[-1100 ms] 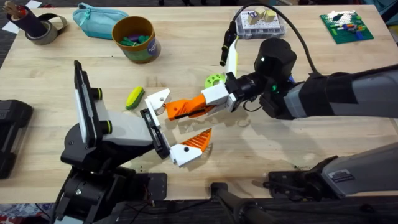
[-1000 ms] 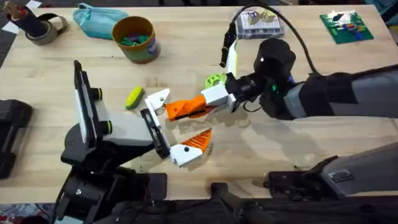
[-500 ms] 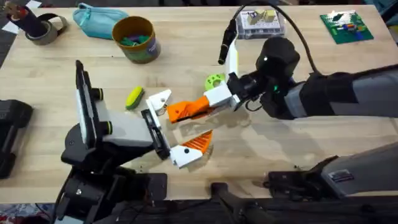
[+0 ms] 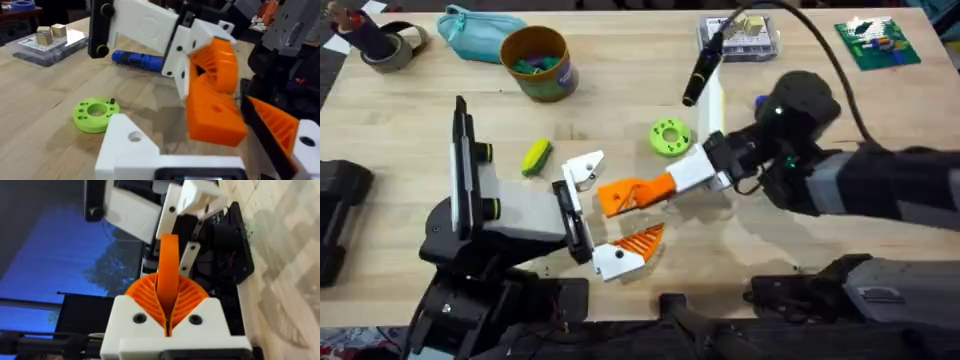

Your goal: Pick up the gripper from the table and insert it into the empty holder that is missing its gripper. Then pick up a screw, insert it into the mounting hole, and use the screwdriver to tighten it. Finally, clean up the table by picking up the vegetable and placing it into the bucket.

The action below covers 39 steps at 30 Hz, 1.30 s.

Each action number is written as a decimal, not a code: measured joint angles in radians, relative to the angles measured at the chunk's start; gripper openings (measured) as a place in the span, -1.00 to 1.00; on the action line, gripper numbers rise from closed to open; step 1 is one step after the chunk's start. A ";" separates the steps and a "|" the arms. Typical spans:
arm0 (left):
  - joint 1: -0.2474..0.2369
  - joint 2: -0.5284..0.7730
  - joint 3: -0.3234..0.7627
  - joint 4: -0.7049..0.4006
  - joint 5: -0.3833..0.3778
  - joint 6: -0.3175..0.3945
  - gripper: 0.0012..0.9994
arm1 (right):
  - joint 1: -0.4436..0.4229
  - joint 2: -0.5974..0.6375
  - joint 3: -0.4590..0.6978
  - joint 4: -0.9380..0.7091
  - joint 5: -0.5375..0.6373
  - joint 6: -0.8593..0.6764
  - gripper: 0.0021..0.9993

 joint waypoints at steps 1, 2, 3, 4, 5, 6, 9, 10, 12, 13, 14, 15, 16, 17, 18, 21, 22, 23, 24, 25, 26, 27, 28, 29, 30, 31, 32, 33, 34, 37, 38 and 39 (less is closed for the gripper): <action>0.000 0.000 0.000 0.000 0.002 0.000 0.97 | 0.000 -0.012 -0.008 0.000 0.000 0.000 -0.96; 0.000 0.000 0.000 0.000 0.003 0.000 0.97 | 0.000 -0.023 -0.013 0.000 0.000 -0.001 -0.96; 0.000 0.000 0.000 0.000 0.003 0.000 0.97 | 0.000 -0.029 -0.015 0.000 0.000 -0.001 -0.96; 0.000 0.000 0.000 0.000 0.003 0.000 0.97 | 0.000 -0.031 -0.016 -0.001 0.000 -0.002 -0.96; 0.000 0.000 0.000 0.000 0.004 0.000 0.97 | 0.000 -0.032 -0.016 -0.002 0.000 -0.002 -0.96; 0.000 0.000 0.000 0.000 0.004 0.000 0.97 | 0.000 -0.032 -0.016 -0.003 0.000 -0.002 -0.96; 0.000 0.000 0.000 0.000 0.004 0.000 0.97 | 0.000 -0.032 -0.016 -0.005 0.000 -0.003 -0.96; 0.000 0.000 0.000 0.000 0.005 0.000 0.97 | 0.000 -0.032 -0.016 -0.005 0.001 -0.002 -0.96; 0.000 0.000 0.000 0.000 0.006 0.000 0.97 | 0.000 -0.032 -0.016 -0.008 0.006 -0.003 -0.96; 0.000 0.000 0.000 0.000 0.006 0.000 0.97 | 0.000 -0.031 -0.016 -0.012 0.009 -0.003 -0.96; 0.000 0.000 0.000 0.000 0.006 0.000 0.97 | 0.001 -0.030 -0.016 -0.020 0.013 -0.007 -0.96; 0.000 0.000 0.000 0.000 0.006 0.000 0.97 | 0.003 -0.028 -0.016 -0.034 0.019 -0.015 -0.96; 0.000 0.000 0.000 0.000 0.006 0.000 0.97 | 0.007 -0.025 -0.016 -0.052 0.025 -0.026 -0.96; 0.000 0.000 0.000 0.000 0.006 0.000 0.97 | 0.013 -0.020 -0.017 -0.076 0.033 -0.040 -0.96; 0.000 0.000 0.000 0.000 0.006 0.000 0.97 | 0.021 -0.015 -0.017 -0.107 0.042 -0.057 -0.96; 0.000 0.000 0.000 0.000 0.006 0.000 0.97 | 0.042 -0.002 -0.020 -0.167 0.062 -0.109 -0.96; 0.000 0.000 0.000 0.000 0.006 0.000 0.97 | 0.046 -0.001 -0.021 -0.178 0.068 -0.125 -0.96; 0.000 0.000 0.000 0.000 0.006 0.000 0.97 | 0.048 -0.001 -0.021 -0.183 0.073 -0.140 -0.96; 0.000 0.000 0.000 0.000 0.006 0.000 0.97 | 0.048 -0.001 -0.021 -0.184 0.077 -0.154 -0.96; 0.000 0.000 0.000 0.000 0.006 0.000 0.97 | 0.048 -0.001 -0.021 -0.184 0.081 -0.168 -0.96; 0.000 0.000 0.000 0.000 0.006 0.000 0.97 | 0.048 -0.001 -0.021 -0.185 0.085 -0.180 -0.96; 0.000 0.000 0.000 0.000 0.006 0.000 0.97 | 0.048 -0.001 -0.021 -0.185 0.089 -0.190 -0.96; 0.000 0.000 0.000 0.000 0.006 0.000 0.97 | 0.048 0.000 -0.021 -0.185 0.091 -0.202 -0.96; 0.000 0.000 0.000 0.000 0.006 0.000 0.97 | 0.048 0.003 -0.021 -0.184 0.093 -0.213 -0.96; 0.000 0.000 0.000 0.000 0.006 0.000 0.97 | 0.048 0.009 -0.021 -0.183 0.095 -0.223 -0.96; 0.000 0.000 0.000 0.000 0.006 0.000 0.97 | 0.048 0.018 -0.021 -0.184 0.096 -0.231 -0.96; 0.000 0.000 0.000 0.000 0.006 0.000 0.97 | 0.048 0.028 -0.021 -0.184 0.097 -0.236 -0.96; 0.000 0.000 0.000 0.000 0.006 0.000 0.97 | 0.048 0.039 -0.021 -0.185 0.098 -0.241 -0.96; 0.000 0.000 0.000 0.000 0.006 0.000 0.97 | 0.048 0.047 -0.021 -0.187 0.099 -0.243 -0.96; 0.000 0.000 0.000 0.000 0.006 0.000 0.97 | 0.048 0.058 -0.021 -0.187 0.099 -0.250 -0.96; 0.000 0.000 0.000 0.000 0.006 0.000 0.97 | 0.048 0.058 -0.021 -0.186 0.099 -0.252 -0.96; 0.000 0.000 0.000 0.000 0.006 0.000 0.97 | 0.048 0.058 -0.021 -0.184 0.099 -0.254 -0.96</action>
